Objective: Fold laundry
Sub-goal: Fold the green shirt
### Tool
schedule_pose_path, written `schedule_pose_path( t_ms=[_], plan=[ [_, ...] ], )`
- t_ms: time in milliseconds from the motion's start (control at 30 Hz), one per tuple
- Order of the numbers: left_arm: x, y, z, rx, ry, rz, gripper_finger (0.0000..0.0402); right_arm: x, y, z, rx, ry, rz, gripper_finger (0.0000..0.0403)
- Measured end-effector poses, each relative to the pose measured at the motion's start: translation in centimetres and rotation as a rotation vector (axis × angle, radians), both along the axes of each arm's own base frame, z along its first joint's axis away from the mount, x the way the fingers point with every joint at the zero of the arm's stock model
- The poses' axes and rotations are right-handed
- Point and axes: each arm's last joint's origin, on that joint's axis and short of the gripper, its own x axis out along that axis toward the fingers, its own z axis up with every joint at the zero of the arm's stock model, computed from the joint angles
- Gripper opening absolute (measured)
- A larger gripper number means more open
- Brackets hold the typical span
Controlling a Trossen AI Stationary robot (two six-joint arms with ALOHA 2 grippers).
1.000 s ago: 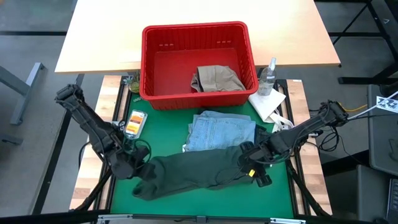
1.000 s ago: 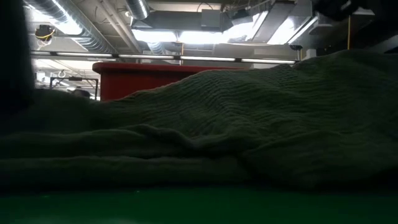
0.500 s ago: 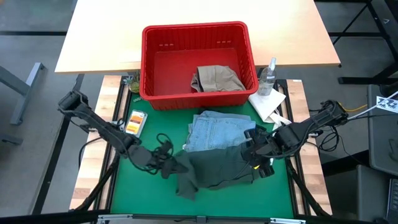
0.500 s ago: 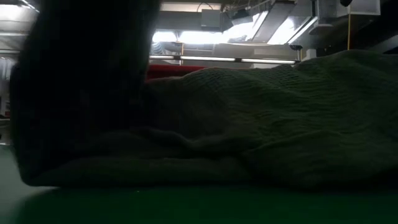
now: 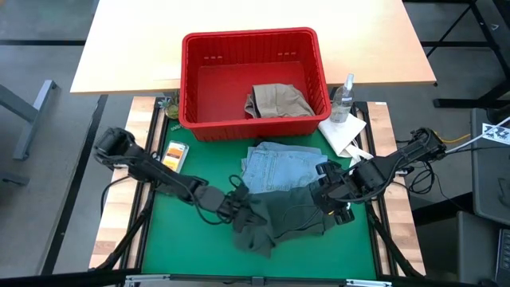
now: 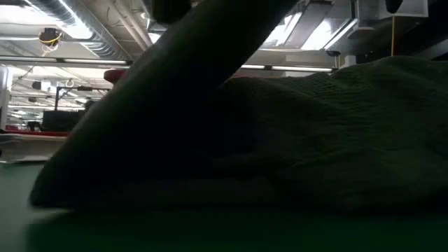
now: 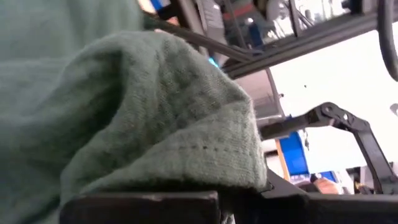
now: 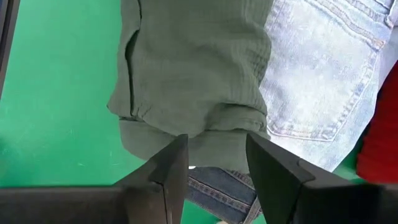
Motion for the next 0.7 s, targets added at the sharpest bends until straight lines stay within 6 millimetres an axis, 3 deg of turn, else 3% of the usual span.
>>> schedule_pose_path(
  t_ms=[233,700],
  plan=[
    [4.4,-0.1,1.1,0.139,-0.084,-0.019,0.0003,0.0,0.0,0.0,0.001,-0.002,-0.001,0.0161],
    [10.0,1.2,-3.1,0.172,-0.015,-0.029,0.0009,0.1,0.0,0.0,0.003,-0.005,-0.002,0.0161]
  ],
)
